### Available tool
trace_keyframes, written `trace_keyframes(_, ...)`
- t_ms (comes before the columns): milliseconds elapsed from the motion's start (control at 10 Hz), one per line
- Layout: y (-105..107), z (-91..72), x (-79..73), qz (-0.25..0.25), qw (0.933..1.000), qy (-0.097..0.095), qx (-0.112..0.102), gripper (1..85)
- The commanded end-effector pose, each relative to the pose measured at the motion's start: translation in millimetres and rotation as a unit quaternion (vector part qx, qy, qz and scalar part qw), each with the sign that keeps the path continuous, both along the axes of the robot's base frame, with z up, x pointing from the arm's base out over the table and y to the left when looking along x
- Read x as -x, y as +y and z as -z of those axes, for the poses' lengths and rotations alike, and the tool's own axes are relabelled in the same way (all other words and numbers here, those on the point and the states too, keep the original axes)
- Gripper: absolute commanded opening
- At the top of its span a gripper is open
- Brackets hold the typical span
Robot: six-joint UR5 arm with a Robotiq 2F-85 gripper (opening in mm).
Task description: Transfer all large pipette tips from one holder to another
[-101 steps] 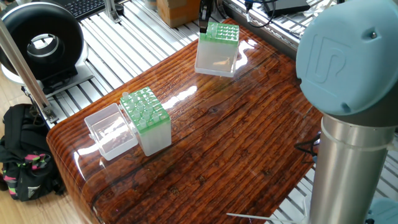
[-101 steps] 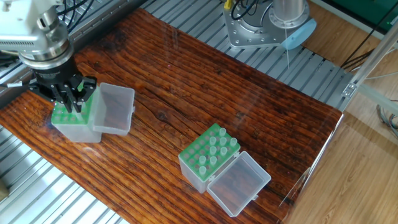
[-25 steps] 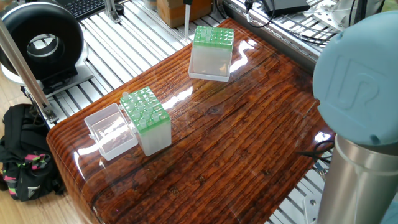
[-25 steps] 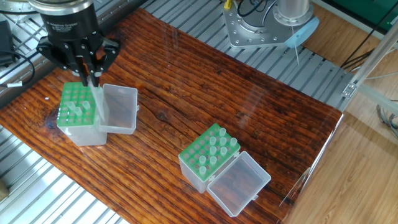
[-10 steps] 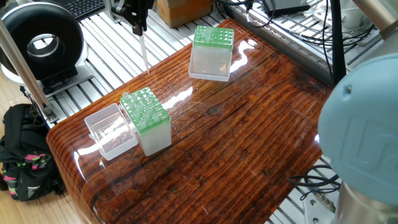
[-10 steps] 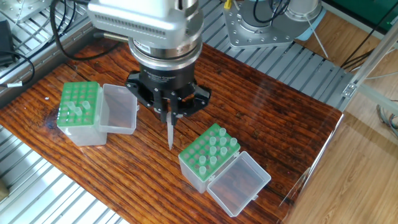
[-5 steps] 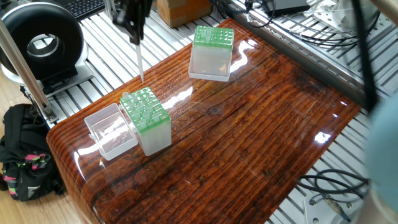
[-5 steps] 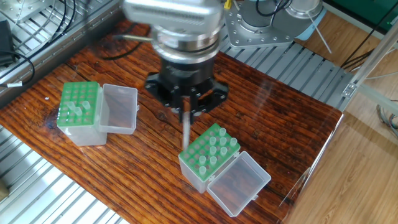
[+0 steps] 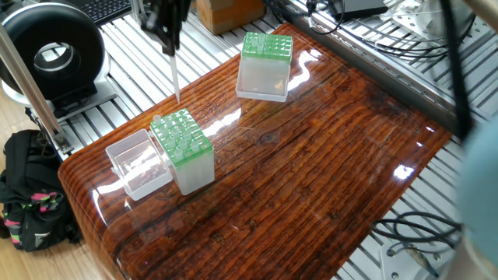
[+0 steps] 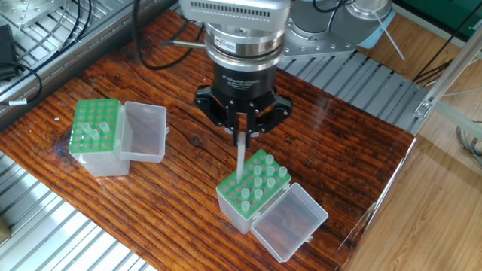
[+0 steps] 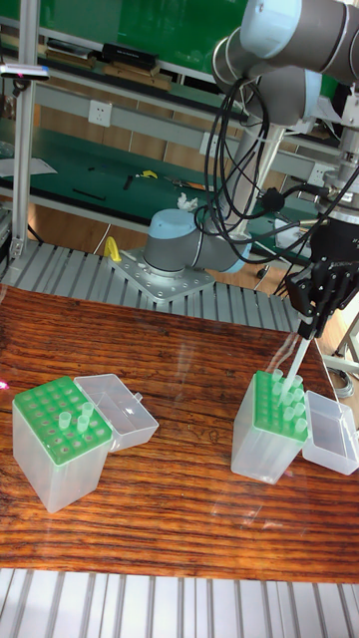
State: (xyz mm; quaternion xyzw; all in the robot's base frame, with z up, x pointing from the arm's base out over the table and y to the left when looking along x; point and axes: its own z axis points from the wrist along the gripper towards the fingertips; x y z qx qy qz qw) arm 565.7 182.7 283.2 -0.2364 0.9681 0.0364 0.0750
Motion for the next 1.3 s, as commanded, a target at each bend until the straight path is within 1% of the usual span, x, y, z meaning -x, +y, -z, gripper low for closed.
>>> trace_keyframes(0,3,5.4,4.9,0.003,1.0,0.001,-0.004,1.0)
trace_keyframes(200,6,15.7,12.2,0.009,0.9999,0.003,-0.01,1.0)
trace_keyframes(400,8,16.5,15.1,0.012,0.9999,0.004,-0.009,1.0)
trace_keyframes(700,8,17.2,14.0,0.012,0.9999,0.003,-0.009,1.0)
trace_keyframes(800,7,18.0,13.3,0.012,0.9999,0.003,-0.007,1.0)
trace_keyframes(1000,3,20.3,16.5,0.004,0.9999,0.011,0.002,1.0)
trace_keyframes(1200,0,20.7,16.1,0.001,0.9999,0.011,0.008,1.7)
